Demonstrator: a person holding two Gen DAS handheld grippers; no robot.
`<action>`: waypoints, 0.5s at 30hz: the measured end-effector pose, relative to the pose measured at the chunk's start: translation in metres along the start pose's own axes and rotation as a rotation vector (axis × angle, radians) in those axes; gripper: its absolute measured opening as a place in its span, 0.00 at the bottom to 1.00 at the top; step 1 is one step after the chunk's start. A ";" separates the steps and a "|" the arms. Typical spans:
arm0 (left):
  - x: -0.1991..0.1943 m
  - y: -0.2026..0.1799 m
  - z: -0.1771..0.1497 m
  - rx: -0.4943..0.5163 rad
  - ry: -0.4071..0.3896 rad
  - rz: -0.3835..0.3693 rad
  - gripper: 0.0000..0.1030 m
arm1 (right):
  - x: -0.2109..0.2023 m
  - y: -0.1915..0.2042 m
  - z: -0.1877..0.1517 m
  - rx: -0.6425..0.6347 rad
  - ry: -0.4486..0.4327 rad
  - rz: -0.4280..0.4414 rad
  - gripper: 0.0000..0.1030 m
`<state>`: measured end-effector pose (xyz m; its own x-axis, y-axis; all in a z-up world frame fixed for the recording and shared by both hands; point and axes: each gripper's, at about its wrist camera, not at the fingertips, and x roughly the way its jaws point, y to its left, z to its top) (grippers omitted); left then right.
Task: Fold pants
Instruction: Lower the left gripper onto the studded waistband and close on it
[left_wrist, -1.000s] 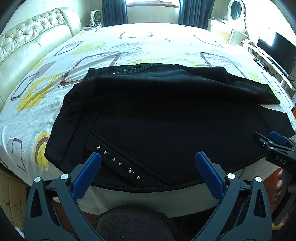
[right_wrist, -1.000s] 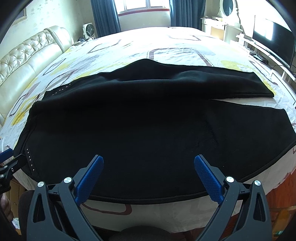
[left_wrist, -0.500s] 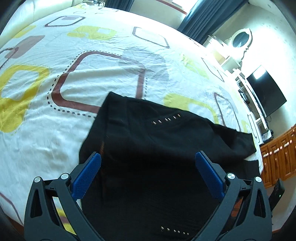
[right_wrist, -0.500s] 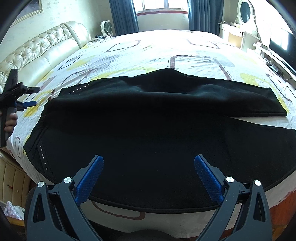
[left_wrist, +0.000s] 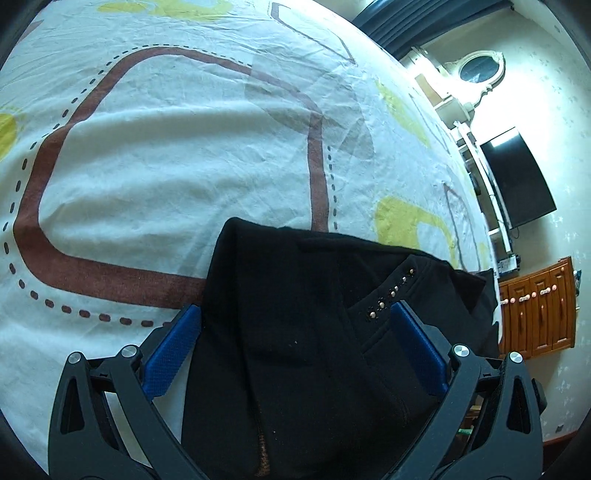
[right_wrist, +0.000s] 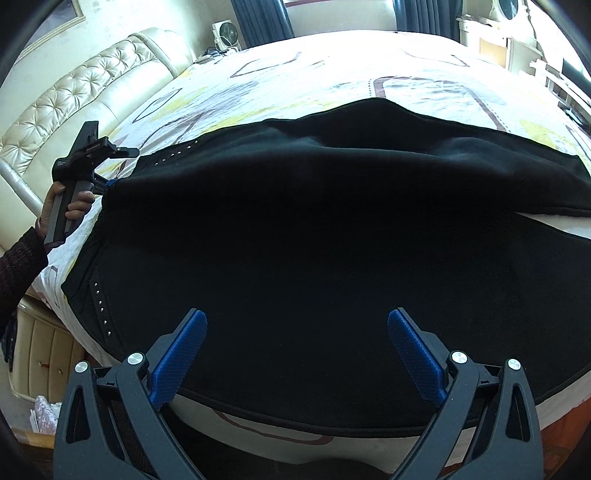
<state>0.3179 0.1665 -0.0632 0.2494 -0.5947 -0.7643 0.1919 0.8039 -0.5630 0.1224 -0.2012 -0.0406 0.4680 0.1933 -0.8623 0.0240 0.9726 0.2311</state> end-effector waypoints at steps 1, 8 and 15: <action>-0.004 0.003 0.002 -0.004 -0.015 -0.013 0.98 | -0.001 0.001 0.001 -0.003 -0.003 0.003 0.95; -0.007 0.034 0.011 -0.087 -0.048 -0.113 0.98 | 0.005 0.000 0.001 0.021 0.005 0.015 0.95; 0.014 0.016 0.010 -0.073 0.022 -0.267 0.98 | 0.010 0.001 0.006 0.010 0.036 0.065 0.95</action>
<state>0.3340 0.1709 -0.0797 0.1785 -0.7863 -0.5915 0.1791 0.6171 -0.7662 0.1324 -0.1989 -0.0460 0.4367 0.2605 -0.8611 0.0041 0.9566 0.2914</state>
